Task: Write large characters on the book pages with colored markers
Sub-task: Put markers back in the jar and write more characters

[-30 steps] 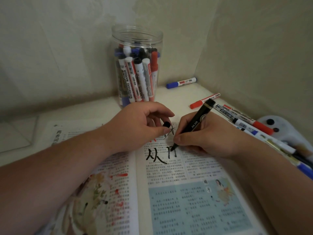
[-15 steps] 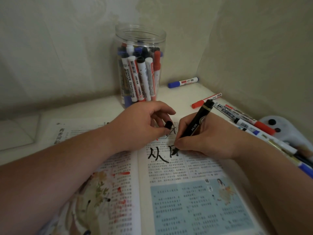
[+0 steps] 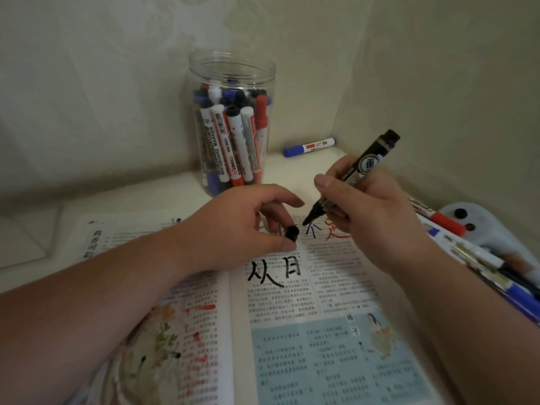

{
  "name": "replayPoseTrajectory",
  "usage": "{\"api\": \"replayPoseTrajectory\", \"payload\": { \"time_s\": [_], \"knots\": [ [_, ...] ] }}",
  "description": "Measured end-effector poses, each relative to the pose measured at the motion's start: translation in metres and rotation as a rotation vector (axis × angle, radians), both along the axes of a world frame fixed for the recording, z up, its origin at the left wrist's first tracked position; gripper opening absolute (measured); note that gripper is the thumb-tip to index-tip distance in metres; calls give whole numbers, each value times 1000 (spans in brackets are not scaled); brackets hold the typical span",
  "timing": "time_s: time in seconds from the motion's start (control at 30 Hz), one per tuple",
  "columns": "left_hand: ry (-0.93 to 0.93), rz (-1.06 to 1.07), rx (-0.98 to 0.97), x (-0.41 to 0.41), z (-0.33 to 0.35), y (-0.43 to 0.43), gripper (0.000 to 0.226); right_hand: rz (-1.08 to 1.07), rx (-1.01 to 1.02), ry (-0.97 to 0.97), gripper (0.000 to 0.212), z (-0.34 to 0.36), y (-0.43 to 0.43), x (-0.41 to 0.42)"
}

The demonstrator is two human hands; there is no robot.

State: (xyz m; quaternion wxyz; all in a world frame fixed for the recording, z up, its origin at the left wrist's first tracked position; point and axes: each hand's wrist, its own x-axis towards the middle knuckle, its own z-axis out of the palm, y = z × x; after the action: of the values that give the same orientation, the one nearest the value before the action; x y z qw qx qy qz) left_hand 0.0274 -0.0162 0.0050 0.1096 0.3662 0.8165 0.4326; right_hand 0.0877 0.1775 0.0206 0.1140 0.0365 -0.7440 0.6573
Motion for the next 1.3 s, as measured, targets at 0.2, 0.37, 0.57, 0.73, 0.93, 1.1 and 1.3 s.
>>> {"api": "replayPoseTrajectory", "payload": {
  "time_s": [0.2,0.37,0.57,0.73,0.93,1.1,1.3],
  "knots": [
    [20,-1,2,1,0,0,51,-3,333,-8,28,-2,-6,1],
    [43,26,0,-1,-1,1,50,-28,717,-80,24,-1,-15,2],
    [5,11,9,0,0,0,53,-106,533,179,37,6,-14,9],
    [-11,-13,11,-2,-3,1,53,-111,452,423,59,2,-12,7],
    [5,-17,40,-3,-6,0,46,-172,441,515,48,-8,-19,4],
    [29,-31,71,-2,-7,-2,23,-165,433,466,46,-12,-26,6],
    [77,-20,1,2,-2,-1,15,-169,429,406,48,-11,-27,7]
  ]
}}
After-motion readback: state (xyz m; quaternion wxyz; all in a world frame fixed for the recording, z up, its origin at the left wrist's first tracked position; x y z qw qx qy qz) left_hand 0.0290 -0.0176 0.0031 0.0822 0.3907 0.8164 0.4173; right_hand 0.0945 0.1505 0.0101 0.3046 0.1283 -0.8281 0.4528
